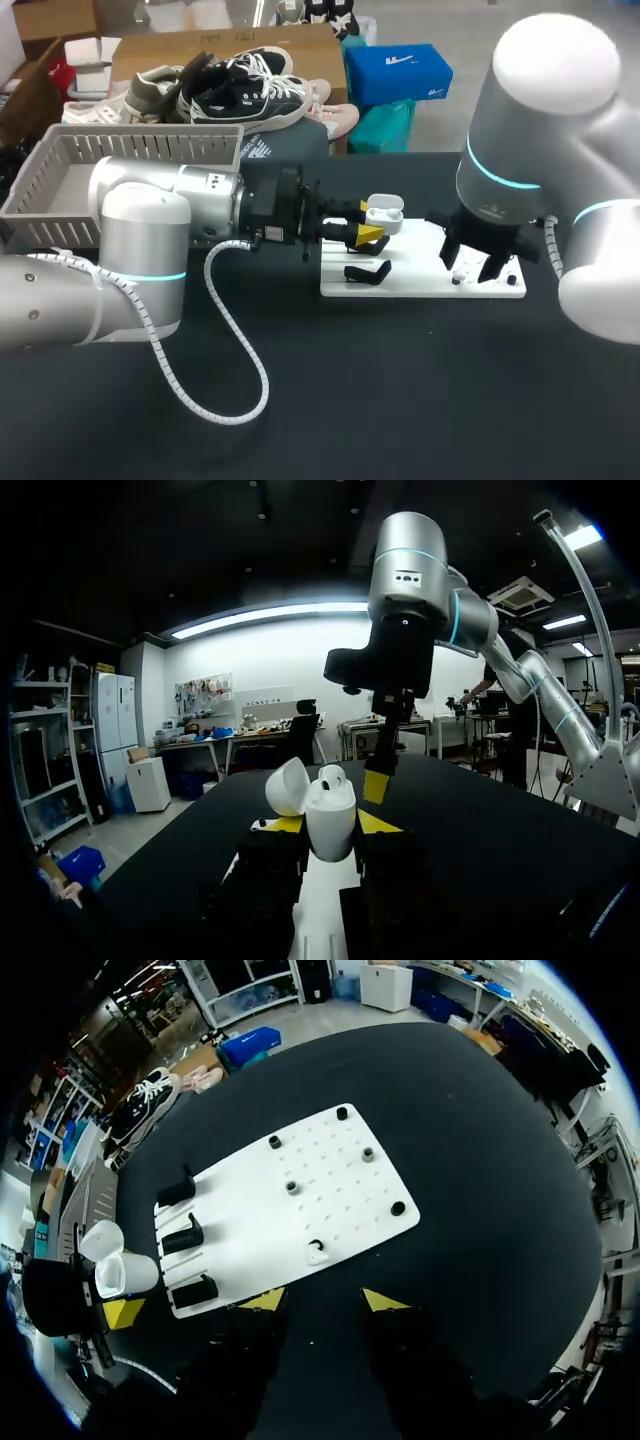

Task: Pick up each earbud case from the left stands, insert the matching earbuds, close the lid, and place the case in the box.

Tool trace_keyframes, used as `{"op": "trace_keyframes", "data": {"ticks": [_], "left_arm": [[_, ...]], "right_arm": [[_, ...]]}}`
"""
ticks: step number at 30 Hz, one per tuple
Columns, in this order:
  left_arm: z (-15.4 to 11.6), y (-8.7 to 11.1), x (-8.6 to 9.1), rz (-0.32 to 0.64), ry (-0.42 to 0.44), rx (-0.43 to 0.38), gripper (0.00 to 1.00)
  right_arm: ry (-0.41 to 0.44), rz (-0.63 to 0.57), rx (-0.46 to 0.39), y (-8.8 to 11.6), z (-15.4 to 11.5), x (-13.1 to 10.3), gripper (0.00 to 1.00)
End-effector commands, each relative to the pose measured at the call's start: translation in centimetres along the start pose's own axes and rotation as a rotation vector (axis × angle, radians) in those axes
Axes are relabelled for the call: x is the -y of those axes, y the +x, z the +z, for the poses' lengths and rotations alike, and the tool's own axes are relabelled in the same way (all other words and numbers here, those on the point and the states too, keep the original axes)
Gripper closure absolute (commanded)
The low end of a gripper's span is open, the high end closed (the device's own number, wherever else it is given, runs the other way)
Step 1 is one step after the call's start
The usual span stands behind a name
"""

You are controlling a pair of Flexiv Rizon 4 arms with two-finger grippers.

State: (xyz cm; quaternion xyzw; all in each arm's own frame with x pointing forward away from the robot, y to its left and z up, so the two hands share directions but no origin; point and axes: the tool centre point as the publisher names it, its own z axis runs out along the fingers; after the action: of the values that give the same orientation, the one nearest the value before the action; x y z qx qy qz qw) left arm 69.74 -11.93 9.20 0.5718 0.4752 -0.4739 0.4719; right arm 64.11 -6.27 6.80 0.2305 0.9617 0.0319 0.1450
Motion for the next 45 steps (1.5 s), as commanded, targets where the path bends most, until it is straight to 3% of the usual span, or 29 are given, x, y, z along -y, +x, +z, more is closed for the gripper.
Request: {"op": "trace_keyframes", "data": {"ticks": [1,23,40,45], "left_arm": [[0.0,0.0,-0.1,0.001,0.001,0.001,1.0],[0.0,0.0,-0.1,0.001,0.001,0.001,1.0],[0.0,0.0,-0.1,0.001,0.001,0.001,1.0],[0.0,0.0,-0.1,0.001,0.001,0.001,1.0]], "right_arm": [[0.012,0.011,0.045,0.0,1.7,-0.9,0.56],[0.035,0.034,0.046,-1.2,4.5,-0.5,0.59],[0.046,0.025,0.033,-1.4,5.2,-0.4,0.66],[0.045,0.022,0.032,-1.5,5.3,-0.4,0.73]]}}
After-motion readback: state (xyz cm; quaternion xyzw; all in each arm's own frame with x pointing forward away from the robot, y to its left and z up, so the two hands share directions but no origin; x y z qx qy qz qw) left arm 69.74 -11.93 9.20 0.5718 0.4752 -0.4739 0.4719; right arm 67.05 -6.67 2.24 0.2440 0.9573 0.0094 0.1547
